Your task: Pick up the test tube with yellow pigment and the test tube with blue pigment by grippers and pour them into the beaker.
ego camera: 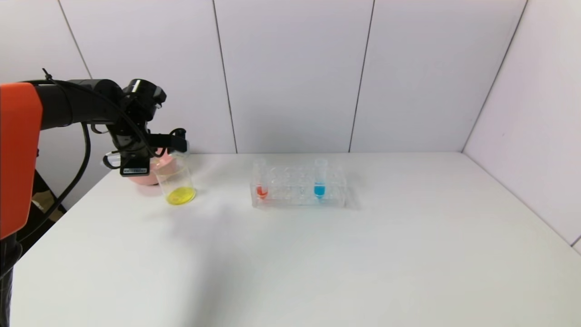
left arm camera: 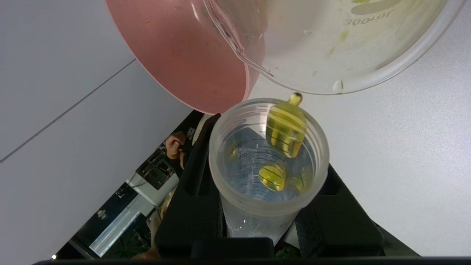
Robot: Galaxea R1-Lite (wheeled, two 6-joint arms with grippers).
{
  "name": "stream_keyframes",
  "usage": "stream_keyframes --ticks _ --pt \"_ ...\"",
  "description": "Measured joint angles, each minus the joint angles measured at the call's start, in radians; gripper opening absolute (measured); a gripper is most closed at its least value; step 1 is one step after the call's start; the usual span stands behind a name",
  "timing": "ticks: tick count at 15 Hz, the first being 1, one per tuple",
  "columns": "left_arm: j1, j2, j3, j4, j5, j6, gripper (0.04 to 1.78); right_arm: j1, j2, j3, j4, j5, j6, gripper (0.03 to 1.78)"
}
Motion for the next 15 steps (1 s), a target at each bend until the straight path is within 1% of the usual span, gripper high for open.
stream_keyframes --ticks 5,15 --pt "-0.006 0.0 0.0 0.0 0.016 -0.001 0.54 0.0 0.0 0.0 0.0 0.0 0.0 1.71" --pt "-0.004 -0.013 0.001 0.001 0.009 -0.015 0.54 0.0 0.0 0.0 0.0 0.0 0.0 1.71"
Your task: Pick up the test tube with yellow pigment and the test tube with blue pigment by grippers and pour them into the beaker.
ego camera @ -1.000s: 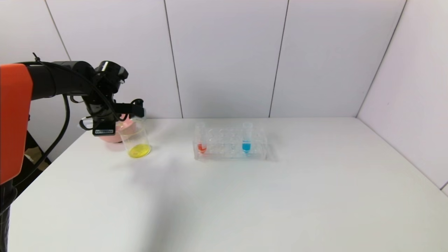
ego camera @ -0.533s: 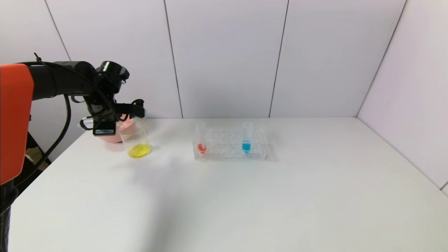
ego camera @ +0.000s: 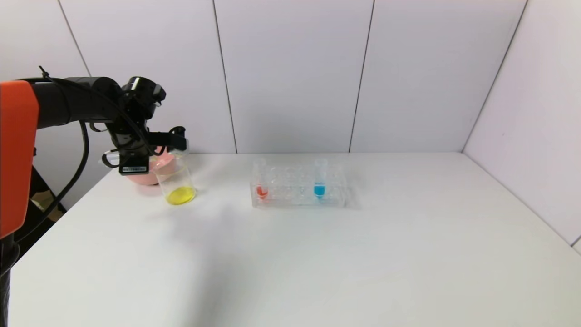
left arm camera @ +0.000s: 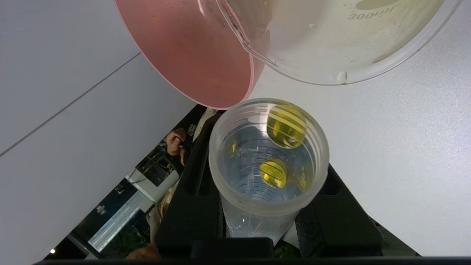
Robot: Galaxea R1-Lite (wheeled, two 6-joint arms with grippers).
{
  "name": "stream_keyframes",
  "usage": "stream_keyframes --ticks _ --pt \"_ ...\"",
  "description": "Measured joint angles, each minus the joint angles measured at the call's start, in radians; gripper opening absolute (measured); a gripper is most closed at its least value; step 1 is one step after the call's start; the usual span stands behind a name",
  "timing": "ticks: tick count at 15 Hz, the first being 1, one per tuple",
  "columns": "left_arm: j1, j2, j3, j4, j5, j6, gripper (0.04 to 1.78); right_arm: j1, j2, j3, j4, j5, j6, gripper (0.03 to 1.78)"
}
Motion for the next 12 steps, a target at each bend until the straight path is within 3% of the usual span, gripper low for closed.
stream_keyframes --ticks 3,6,9,12 --pt "0.0 -0.019 0.0 -0.004 -0.056 -0.061 0.54 0.0 0.0 0.0 0.0 0.0 0.0 1.71" --pt "0.011 -0.049 0.001 -0.013 -0.196 -0.219 0.54 0.0 0.0 0.0 0.0 0.0 0.0 1.71" --pt "0.045 -0.079 0.002 -0.032 -0.439 -0.435 0.54 0.0 0.0 0.0 0.0 0.0 0.0 1.71" --pt "0.128 -0.105 0.022 -0.174 -0.726 -0.602 0.54 0.0 0.0 0.0 0.0 0.0 0.0 1.71"
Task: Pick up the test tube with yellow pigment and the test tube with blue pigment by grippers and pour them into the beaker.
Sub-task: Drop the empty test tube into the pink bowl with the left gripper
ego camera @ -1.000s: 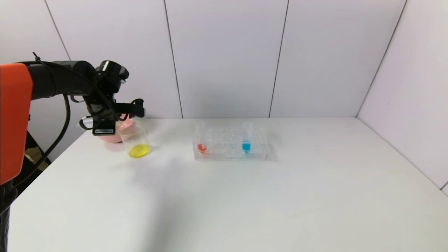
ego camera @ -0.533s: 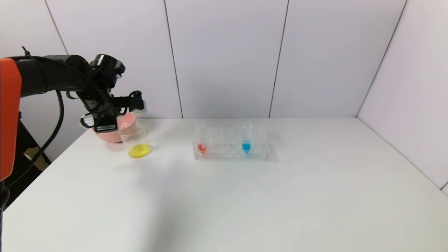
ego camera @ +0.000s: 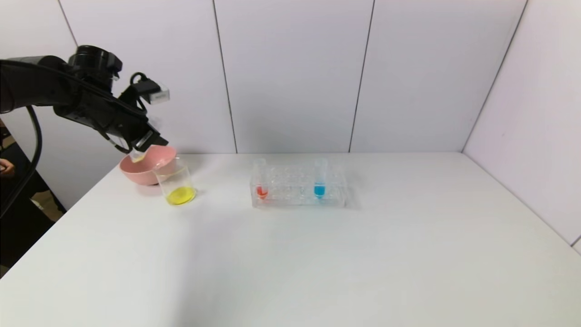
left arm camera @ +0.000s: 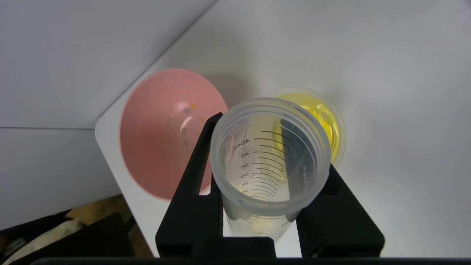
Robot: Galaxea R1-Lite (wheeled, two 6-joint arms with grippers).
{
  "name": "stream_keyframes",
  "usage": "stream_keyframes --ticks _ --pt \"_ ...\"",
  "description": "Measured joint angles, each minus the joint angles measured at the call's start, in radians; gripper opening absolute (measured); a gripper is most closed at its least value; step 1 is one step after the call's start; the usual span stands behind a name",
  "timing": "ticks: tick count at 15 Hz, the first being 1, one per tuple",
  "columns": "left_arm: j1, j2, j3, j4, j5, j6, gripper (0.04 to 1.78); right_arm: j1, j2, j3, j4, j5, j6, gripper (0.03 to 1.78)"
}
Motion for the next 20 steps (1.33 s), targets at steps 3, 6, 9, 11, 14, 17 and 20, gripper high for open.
stream_keyframes --ticks 3,6,9,11,14,17,20 --pt "0.092 -0.023 0.037 -0.178 -0.212 -0.161 0.54 0.0 0.0 0.0 0.0 0.0 0.001 1.71" --pt "0.158 -0.039 0.12 -0.354 -0.329 -0.278 0.54 0.0 0.0 0.0 0.0 0.0 0.0 1.71" --pt "0.187 -0.047 0.263 -0.606 -0.355 -0.395 0.54 0.0 0.0 0.0 0.0 0.0 0.001 1.71" --pt "0.199 -0.044 0.352 -0.82 -0.352 -0.49 0.54 0.0 0.0 0.0 0.0 0.0 0.001 1.71" --pt "0.206 0.0 0.403 -1.107 -0.295 -0.583 0.54 0.0 0.0 0.0 0.0 0.0 0.0 1.71" --pt "0.209 0.066 0.415 -1.295 -0.26 -0.643 0.54 0.0 0.0 0.0 0.0 0.0 0.0 1.71" --pt "0.209 0.104 0.425 -1.3 -0.259 -0.645 0.54 0.0 0.0 0.0 0.0 0.0 0.0 1.71"
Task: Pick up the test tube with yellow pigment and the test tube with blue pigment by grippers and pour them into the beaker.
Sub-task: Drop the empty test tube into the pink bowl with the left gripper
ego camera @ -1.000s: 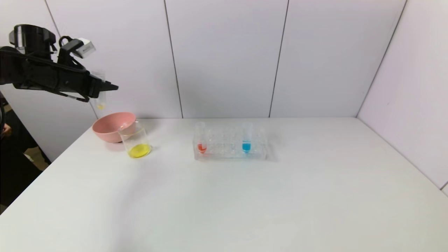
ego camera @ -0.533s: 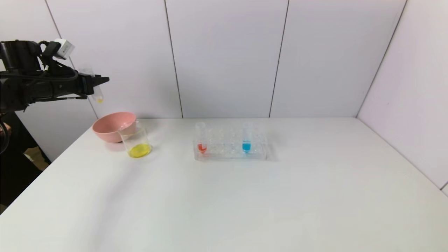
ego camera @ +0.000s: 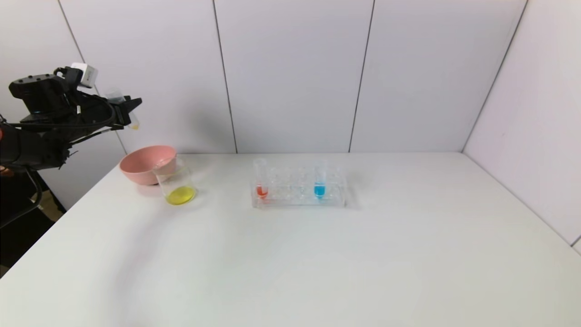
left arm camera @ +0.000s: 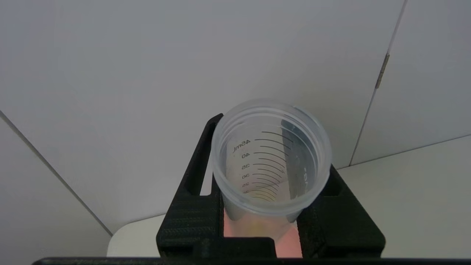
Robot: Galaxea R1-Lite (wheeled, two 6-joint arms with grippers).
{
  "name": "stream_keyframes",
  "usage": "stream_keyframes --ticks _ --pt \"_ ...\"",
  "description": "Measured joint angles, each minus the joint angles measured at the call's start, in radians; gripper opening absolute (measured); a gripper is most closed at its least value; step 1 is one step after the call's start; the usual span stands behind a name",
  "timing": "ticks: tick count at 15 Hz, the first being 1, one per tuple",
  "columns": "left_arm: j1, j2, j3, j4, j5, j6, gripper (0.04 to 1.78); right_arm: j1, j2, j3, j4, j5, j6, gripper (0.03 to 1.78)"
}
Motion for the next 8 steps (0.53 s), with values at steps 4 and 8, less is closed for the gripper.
stream_keyframes --ticks 4,8 --pt "0.0 0.033 0.002 -0.002 0.0 -0.011 0.54 0.0 0.0 0.0 0.0 0.0 0.0 1.71" --pt "-0.003 0.053 0.014 -0.001 0.0 -0.013 0.54 0.0 0.0 0.0 0.0 0.0 0.0 1.71"
